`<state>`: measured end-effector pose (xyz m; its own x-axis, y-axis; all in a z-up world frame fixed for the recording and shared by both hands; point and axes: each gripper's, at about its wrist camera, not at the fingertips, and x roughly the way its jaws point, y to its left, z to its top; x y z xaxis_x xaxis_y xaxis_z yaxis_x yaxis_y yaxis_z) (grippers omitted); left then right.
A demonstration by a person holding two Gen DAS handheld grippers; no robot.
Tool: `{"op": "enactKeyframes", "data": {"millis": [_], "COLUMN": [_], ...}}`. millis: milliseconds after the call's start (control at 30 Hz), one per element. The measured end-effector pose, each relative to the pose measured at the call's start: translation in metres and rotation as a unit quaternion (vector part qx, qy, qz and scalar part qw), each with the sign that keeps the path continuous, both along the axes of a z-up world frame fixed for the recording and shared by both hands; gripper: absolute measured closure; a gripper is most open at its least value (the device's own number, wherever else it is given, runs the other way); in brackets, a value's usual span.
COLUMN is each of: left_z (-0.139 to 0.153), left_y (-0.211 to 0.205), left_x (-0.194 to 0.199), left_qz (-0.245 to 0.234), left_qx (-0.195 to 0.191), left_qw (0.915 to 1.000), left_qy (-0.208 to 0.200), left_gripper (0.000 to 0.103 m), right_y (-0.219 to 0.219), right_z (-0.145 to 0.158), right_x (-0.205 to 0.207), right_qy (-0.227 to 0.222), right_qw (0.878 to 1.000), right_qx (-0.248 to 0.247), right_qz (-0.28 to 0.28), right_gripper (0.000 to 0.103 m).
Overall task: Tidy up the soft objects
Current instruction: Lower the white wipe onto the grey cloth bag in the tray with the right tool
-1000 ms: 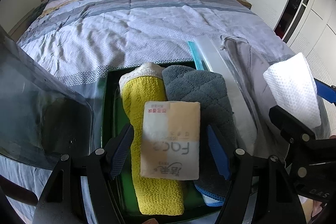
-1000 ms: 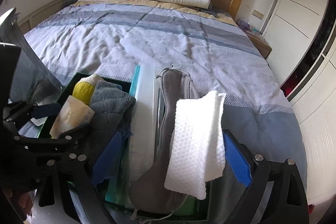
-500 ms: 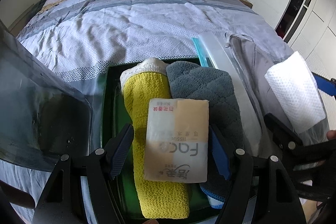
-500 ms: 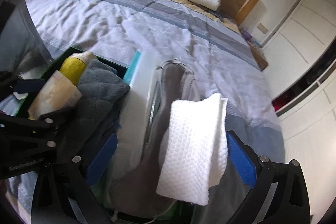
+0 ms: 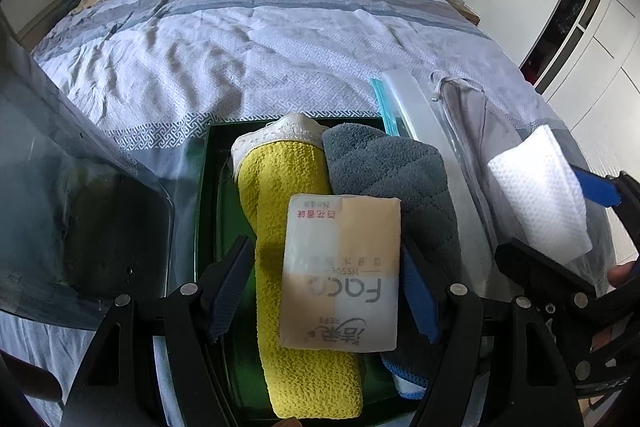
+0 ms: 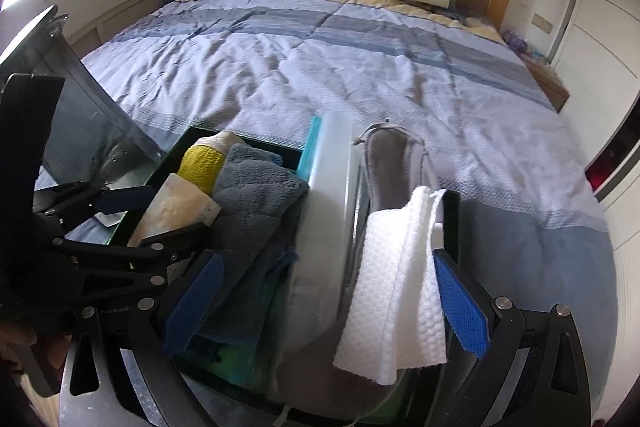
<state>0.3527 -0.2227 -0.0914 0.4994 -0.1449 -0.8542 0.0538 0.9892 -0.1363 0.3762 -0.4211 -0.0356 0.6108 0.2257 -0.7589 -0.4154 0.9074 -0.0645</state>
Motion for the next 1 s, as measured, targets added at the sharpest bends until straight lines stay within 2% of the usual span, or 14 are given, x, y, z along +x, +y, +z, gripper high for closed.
{"op": "enactKeyframes", "data": {"millis": [200,400,433,500,533,567,600,667,733,833,900,967,1000], "left_z": [-0.001,-0.002,-0.002,-0.001,-0.001,-0.001,0.0,0.0,0.001,0.003,0.004,0.004,0.004], "left_y": [0.005,0.006,0.006,0.006,0.006,0.006,0.005,0.005,0.005,0.005,0.005,0.006,0.006], "left_x": [0.001,0.0,0.0,0.0,0.0,0.0,-0.001,-0.001,-0.001,-0.002,-0.003,-0.002,-0.003], "left_qz": [0.001,-0.001,-0.001,-0.002,-0.002,-0.003,-0.004,-0.005,-0.005,-0.008,-0.008,-0.007,-0.007], "left_qx": [-0.014,-0.015,-0.014,-0.015,-0.016,-0.016,-0.014,-0.014,-0.015,-0.016,-0.018,-0.018,-0.02], "left_qw": [0.9999,0.9999,0.9999,0.9999,0.9999,0.9999,0.9999,0.9999,0.9999,0.9998,0.9998,0.9998,0.9998], "left_qy": [0.003,0.004,0.003,0.003,0.003,0.002,0.001,0.001,0.0,-0.002,-0.004,-0.002,-0.002], "left_gripper": [0.036,0.036,0.036,0.036,0.036,0.036,0.036,0.036,0.036,0.036,0.036,0.036,0.036], "right_y": [-0.011,-0.026,-0.027,-0.026,-0.027,-0.03,-0.03,-0.021,-0.02,-0.014,-0.016,-0.009,-0.008], "right_z": [0.004,0.008,0.01,0.01,0.011,0.013,0.015,0.016,0.017,0.023,0.029,0.035,0.036], "right_x": [0.007,0.016,0.017,0.02,0.021,0.022,0.021,0.02,0.019,0.016,0.015,0.01,0.009], "right_qy": [0.021,0.047,0.049,0.041,0.043,0.055,0.051,0.024,0.042,0.018,0.025,-0.011,-0.012], "right_qw": [0.998,0.989,0.988,0.992,0.992,0.987,0.987,0.996,0.994,0.997,0.994,0.998,0.999], "right_qx": [0.053,0.139,0.145,0.113,0.12,0.152,0.154,0.071,0.102,0.065,0.102,0.049,0.044], "right_qz": [-0.001,-0.006,-0.006,-0.024,-0.025,-0.016,-0.018,-0.047,-0.026,-0.035,-0.021,-0.03,-0.026], "right_gripper": [0.0,0.0,0.0,0.0,0.0,0.0,0.0,0.0,0.0,0.0,0.0,0.0,0.0]}}
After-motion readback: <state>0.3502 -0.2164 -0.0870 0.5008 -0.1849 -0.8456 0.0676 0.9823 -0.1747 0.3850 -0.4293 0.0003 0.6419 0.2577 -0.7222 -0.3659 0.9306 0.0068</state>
